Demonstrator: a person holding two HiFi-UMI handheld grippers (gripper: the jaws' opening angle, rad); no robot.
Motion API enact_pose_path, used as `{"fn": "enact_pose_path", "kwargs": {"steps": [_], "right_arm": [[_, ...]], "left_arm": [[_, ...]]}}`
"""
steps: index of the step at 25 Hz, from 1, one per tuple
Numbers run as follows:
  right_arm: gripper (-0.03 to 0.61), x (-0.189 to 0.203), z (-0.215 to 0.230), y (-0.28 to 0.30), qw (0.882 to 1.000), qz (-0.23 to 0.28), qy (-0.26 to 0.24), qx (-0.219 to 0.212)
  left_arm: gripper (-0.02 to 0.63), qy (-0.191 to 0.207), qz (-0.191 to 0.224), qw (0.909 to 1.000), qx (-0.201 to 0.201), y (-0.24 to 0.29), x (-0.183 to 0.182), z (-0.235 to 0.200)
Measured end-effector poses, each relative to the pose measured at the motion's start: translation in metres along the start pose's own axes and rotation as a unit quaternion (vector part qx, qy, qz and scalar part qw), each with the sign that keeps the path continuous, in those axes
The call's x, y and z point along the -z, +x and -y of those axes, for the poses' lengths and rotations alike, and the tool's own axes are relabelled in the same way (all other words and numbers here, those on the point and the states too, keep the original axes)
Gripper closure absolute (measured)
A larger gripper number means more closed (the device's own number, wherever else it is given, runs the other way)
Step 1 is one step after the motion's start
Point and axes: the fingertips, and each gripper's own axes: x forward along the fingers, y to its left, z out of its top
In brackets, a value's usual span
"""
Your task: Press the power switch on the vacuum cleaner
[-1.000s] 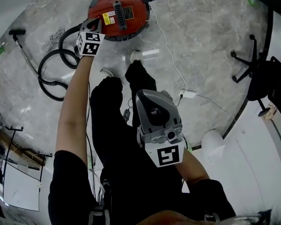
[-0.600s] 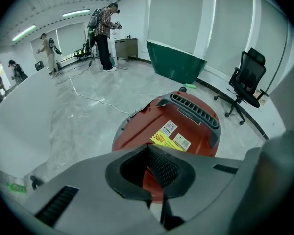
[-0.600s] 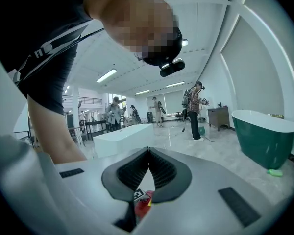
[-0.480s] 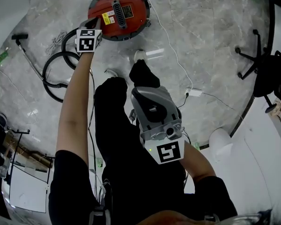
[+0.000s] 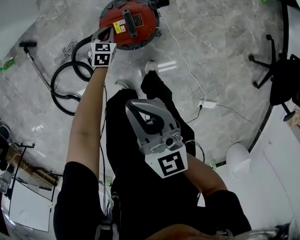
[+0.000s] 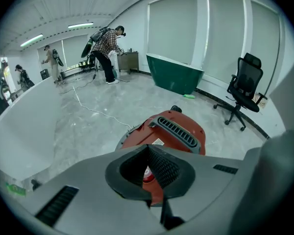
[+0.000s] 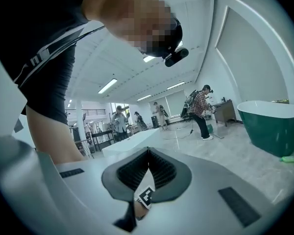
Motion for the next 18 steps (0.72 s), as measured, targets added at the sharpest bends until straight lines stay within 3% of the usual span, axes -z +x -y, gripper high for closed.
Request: {"fn": "enact_pose_path", "kwargs": {"steps": [4, 7, 9, 14, 18], "right_arm": [[0.56, -0.018, -0.009, -0.003, 1.0, 0.01, 0.007, -0.002], [0.56, -0.041, -0.018, -0.006, 0.999, 0.036, 0.034, -0.022], [0.56, -0.055, -0.02, -0.009, 0.999, 0.041, 0.024, -0.021], [0.56, -0.084, -0.025, -0.019, 0.999, 0.038, 0.007, 0.007], [0.56, -0.107, -0.054, -0.034, 0.999, 0.039, -0.002, -0.011]], "left_arm": [[0.595, -0.035, 0.002, 0.9992, 0.019, -0.032, -0.015, 0.013], [0.595, -0.013, -0.013, 0.9992, 0.035, -0.054, -0.015, 0.02], [0.595, 0.005, -0.013, 0.9991, 0.04, -0.07, -0.017, 0.024], [0.595, -0.005, -0.01, 0.9993, 0.035, -0.123, -0.023, 0.032], [0.595, -0.004, 0.016, 0.9992, 0.036, -0.169, -0.046, 0.038]]}}
